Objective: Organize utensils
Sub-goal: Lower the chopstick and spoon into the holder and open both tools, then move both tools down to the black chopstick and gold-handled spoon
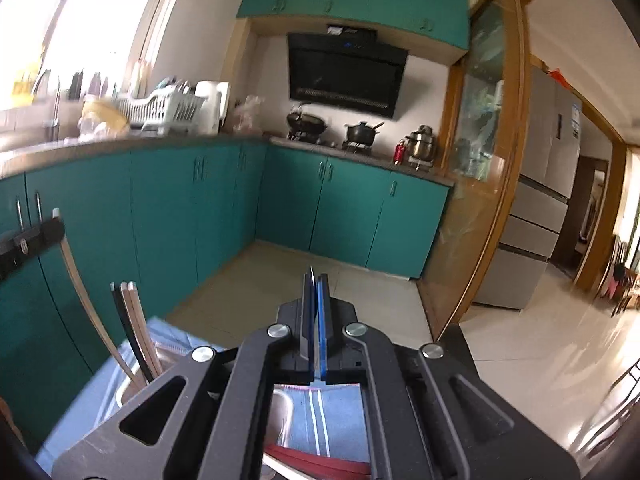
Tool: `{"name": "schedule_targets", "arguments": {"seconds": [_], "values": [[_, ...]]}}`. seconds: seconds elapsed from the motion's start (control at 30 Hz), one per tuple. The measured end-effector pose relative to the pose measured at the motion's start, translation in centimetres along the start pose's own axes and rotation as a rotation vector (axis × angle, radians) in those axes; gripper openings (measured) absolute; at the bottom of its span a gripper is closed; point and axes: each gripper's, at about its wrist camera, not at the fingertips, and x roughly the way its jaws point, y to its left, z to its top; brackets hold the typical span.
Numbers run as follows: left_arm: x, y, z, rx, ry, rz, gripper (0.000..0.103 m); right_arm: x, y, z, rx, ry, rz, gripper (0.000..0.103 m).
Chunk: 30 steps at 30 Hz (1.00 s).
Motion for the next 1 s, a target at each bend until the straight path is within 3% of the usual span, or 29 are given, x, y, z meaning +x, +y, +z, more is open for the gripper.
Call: {"name": "schedule_targets", "arguments": {"seconds": [0.27, 0.33, 0.53, 0.67, 0.73, 0.77, 0.8, 0.93, 1.0], "values": [[0.6, 0.2, -0.8, 0.001, 0.036, -0.006, 0.006, 0.6, 0.9, -1.8, -0.026, 0.050, 0.057, 0.007], [0.5, 0.5, -1.0, -0.010, 0.043, -0.011, 0.006, -0.2, 0.5, -1.8, -0.009, 0.042, 0.065, 0.014], [0.2, 1.1, -1.6, -0.017, 0.061, -0.016, 0.007, -2.8, -1.1, -1.8, 0.042, 0.023, 0.108, 0.015], [-1.0, 1.8, -2.2, -0.019, 0.070, -0.019, 0.007, -6.2, -2.7, -2.5, 0.079, -0.003, 0.142, 0.023], [-2.0, 2.2, -2.8, -0.004, 0.084, -0.007, 0.012, -8.4, -4.0, -3.7, 0.105, -0.011, 0.166, 0.031], [-2.4, 2.4, -3.4, 0.007, 0.095, 0.002, 0.019, -9.0, -4.5, -4.3, 0.118, -0.006, 0.181, 0.035], [-2.9, 2.7, -4.3, 0.030, 0.118, 0.016, 0.027, -9.6, -5.3, -5.4, 0.144, 0.013, 0.214, 0.036], [-2.6, 3.1, -8.5, 0.117, 0.244, 0.051, 0.033, -8.9, -7.0, -10.5, 0.233, 0.163, 0.321, 0.038], [-1.7, 3.3, -11.0, 0.151, 0.331, 0.054, 0.033, -6.6, -5.6, -14.6, 0.195, 0.343, 0.343, 0.038]]}}
